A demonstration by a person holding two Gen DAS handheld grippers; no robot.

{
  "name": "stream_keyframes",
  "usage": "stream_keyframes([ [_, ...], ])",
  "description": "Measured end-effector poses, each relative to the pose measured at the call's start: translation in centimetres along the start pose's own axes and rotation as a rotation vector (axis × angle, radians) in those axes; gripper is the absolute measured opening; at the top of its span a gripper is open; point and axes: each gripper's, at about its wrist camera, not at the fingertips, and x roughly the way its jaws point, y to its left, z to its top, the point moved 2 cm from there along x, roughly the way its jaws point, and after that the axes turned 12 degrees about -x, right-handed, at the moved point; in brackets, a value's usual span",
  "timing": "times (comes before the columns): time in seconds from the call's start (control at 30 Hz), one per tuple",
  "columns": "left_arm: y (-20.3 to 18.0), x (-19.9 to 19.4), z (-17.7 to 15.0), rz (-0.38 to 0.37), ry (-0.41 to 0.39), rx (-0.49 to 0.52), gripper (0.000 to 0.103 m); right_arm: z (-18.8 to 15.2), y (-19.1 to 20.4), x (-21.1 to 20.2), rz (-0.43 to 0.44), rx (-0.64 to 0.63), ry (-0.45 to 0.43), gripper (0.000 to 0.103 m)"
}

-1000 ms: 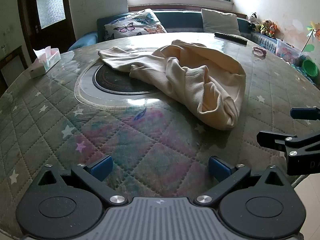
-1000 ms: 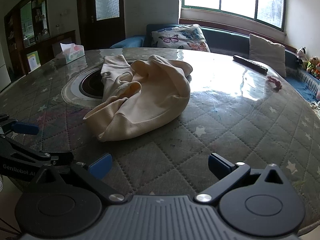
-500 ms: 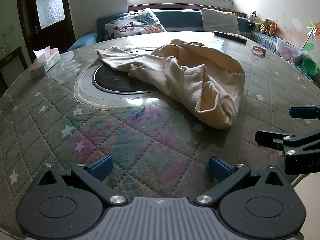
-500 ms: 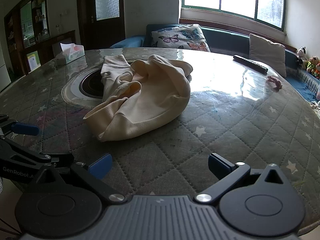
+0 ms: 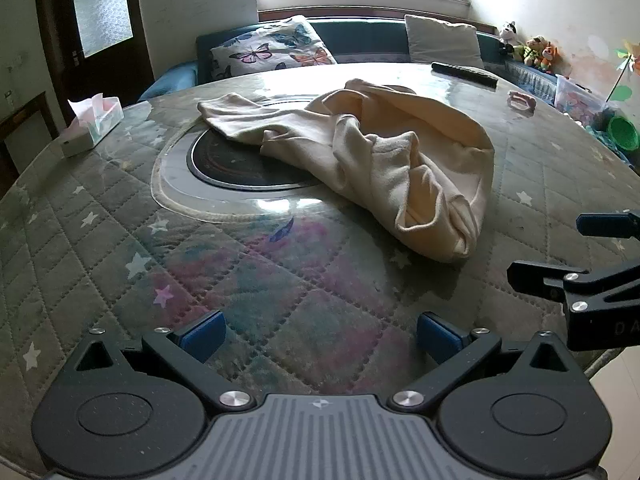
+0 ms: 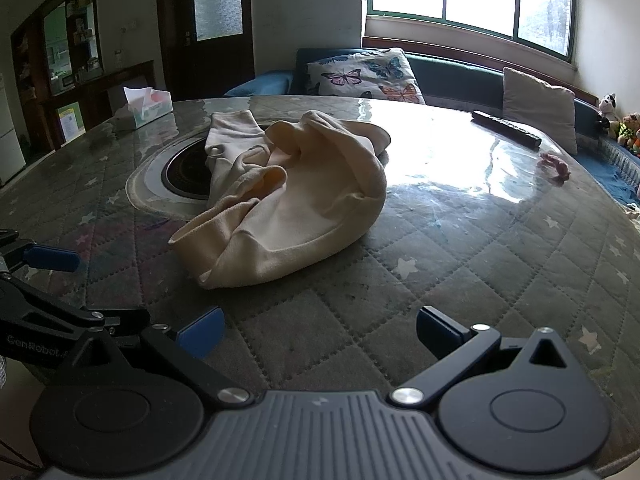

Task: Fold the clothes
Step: 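Reach both grippers toward the crumpled cream sweatshirt, then grasp the sweatshirt with the left gripper while the right gripper grasps another edge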

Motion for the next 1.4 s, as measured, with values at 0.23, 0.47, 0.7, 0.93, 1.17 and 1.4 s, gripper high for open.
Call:
stream_keyframes([
  [0.23,0.0,0.2,0.5,-0.005,0.0,0.002,0.103,0.3,-0.1,0.3,0.004,-0.001,-0.001,0.103],
  [0.47,0.3,0.6,1.3,0.0,-0.003,-0.01,0.103,0.7,-0.4,0.9,0.01,-0.001,0.009,0.103],
  [0.7,1.0,1.1,2.9,0.005,-0.017,-0.029,0.103,1.7,-1.3,1.7,0.029,0.004,0.004,0.103],
  [0.93,1.9,1.8,4.9,0.008,-0.029,-0.062,0.103,4.5,-3.3,3.2,0.026,0.002,-0.024,0.102],
  [1.17,1.7,2.5,7.7,-0.024,-0.061,-0.062,0.102,8.2,-5.5,6.1,0.009,-0.002,-0.045,0.091],
  [1.4,0.7,4.4,11.2,-0.069,-0.078,-0.054,0.097,11.2,-6.6,10.5,0.026,-0.041,-0.025,0.072],
])
